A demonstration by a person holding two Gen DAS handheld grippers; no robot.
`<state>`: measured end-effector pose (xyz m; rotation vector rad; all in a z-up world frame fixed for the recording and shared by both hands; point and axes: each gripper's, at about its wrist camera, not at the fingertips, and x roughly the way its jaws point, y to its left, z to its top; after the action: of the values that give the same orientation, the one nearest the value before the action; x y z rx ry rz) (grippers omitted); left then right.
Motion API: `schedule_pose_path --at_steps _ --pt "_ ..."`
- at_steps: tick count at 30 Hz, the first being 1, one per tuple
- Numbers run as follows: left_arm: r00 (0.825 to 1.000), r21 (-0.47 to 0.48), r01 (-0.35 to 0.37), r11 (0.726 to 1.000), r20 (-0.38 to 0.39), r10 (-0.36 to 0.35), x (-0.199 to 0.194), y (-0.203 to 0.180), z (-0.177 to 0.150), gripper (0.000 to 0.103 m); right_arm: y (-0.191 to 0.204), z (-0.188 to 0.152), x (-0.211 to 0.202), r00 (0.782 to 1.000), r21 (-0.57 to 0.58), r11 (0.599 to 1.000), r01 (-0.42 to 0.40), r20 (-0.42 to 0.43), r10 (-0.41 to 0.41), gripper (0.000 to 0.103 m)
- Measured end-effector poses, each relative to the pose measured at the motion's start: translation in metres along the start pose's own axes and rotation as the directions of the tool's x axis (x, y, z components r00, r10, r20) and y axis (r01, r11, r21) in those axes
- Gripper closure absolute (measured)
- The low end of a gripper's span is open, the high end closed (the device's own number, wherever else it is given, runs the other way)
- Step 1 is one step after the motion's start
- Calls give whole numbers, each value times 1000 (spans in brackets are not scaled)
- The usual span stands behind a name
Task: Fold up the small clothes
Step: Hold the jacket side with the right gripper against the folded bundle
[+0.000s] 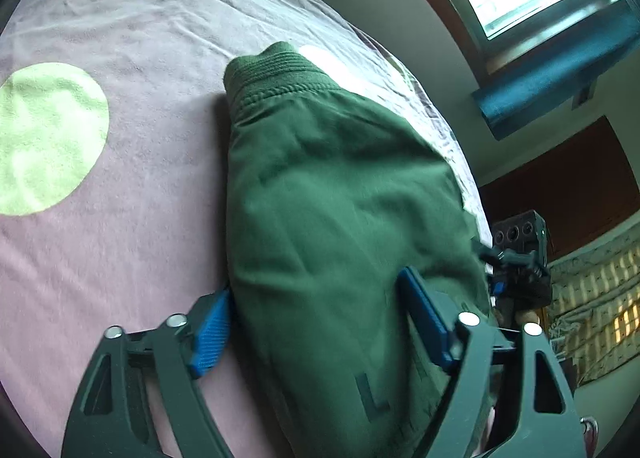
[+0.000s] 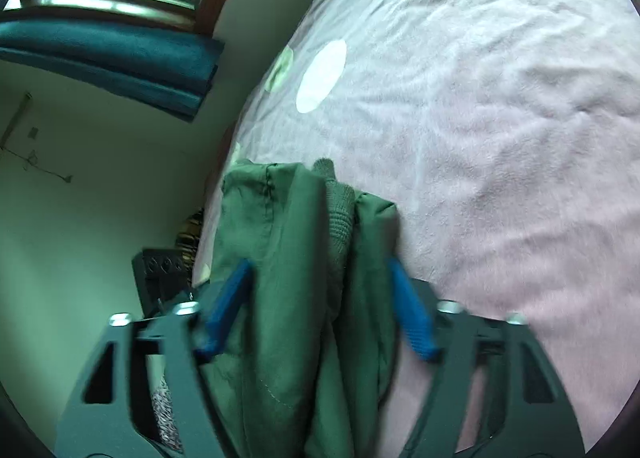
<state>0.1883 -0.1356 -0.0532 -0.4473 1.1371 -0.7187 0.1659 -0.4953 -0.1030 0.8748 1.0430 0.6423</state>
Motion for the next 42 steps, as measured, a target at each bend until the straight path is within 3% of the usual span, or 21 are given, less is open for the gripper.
schedule_pose_path --at_steps 4,12,14,19,22,25,29,31,32,33,37,42 --pt "1000 1 -21 1000 1 21 3 -1 2 39 -10 -3 -3 1000 0 1000 -6 20 6 68" --pt "999 13 -40 999 3 40 7 -8 6 42 -7 -5 -3 999 7 1000 -14 36 14 72" --pt "999 20 -37 999 12 36 6 -10 7 38 -7 -6 -5 999 31 999 -41 36 40 69" --pt "1000 -10 -2 1000 -1 2 -13 -15 -13 23 -3 -27 -26 999 30 999 -30 27 30 40" --pt "1000 23 11 1000 1 -11 -27 -25 -37 21 5 -51 -34 1000 -9 1000 -20 -21 19 30" --pt "1000 23 29 999 -4 -29 -33 -29 -53 19 13 -76 -33 997 -68 997 -27 -78 21 27" --pt "999 30 23 999 -30 -22 -23 -29 -63 20 19 -87 -30 997 -116 993 12 -81 -21 26" --pt "999 4 12 1000 -42 -12 -14 -26 -65 26 19 -86 -28 996 -111 993 36 -75 -44 31" --pt "999 9 10 1000 -34 -10 -13 -27 -66 31 18 -86 -27 996 -105 994 41 -77 -49 36" --pt "1000 17 2 1000 -30 -1 -12 -29 -66 32 15 -86 -25 995 -87 996 28 -89 -35 48" --pt "998 55 -58 997 -7 59 -11 -38 -69 39 12 -90 -24 997 -80 997 18 -79 -25 62" --pt "996 75 -93 993 10 92 -10 -45 -70 41 8 -92 -23 998 -66 998 1 -63 -5 67"
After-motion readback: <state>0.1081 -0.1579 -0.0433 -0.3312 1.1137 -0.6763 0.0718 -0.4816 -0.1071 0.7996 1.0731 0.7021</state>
